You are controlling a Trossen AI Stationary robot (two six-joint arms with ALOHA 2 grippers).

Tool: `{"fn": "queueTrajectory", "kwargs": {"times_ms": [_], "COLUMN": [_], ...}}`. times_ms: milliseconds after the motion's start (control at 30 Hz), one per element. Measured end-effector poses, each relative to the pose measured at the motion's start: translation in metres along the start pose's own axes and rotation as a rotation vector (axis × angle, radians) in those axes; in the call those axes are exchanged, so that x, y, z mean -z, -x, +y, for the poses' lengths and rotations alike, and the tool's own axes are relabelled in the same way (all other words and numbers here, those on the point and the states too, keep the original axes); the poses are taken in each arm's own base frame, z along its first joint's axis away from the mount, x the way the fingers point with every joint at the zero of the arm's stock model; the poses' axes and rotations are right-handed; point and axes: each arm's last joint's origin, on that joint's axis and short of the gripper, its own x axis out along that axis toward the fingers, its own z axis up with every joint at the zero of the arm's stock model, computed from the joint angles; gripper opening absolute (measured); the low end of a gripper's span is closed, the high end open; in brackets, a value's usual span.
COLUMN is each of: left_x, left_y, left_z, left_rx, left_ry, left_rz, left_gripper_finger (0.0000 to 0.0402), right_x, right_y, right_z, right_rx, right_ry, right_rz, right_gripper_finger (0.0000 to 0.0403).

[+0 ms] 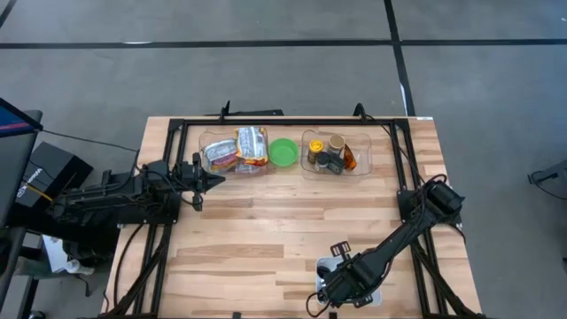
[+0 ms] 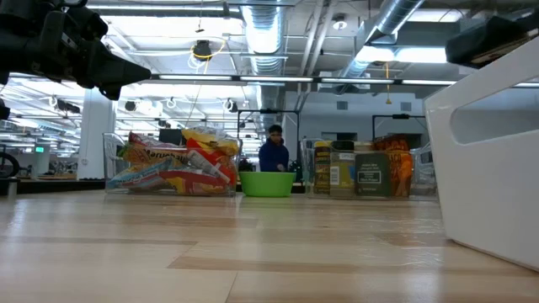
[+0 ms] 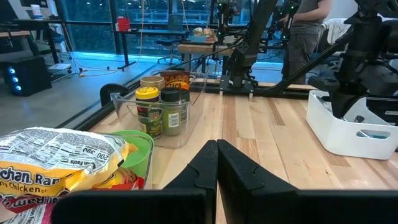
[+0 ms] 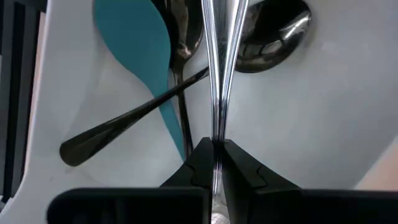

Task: Pick & Place Food Item
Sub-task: Put the silver spoon in the white bin

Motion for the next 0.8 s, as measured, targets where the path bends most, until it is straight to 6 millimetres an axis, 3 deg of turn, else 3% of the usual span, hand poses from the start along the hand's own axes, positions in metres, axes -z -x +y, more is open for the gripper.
{"fn": "queueTrajectory", "kwargs": {"times_ms": [800], "left_x": [0.0], "left_y": [0.0], "left_z": [0.0], "left_rx": [0.0], "left_ry": [0.0], "left_rz": [0.0], "left_gripper_finger": [0.0001], "right_x": [-0.0021], "right_y": [-0.0038], "right_z": [-0.0003], "right_rx": [-0.036], "right_ry": [-0.005], "right_rz": [-0.02], "right_gripper_finger": [0.0029]}}
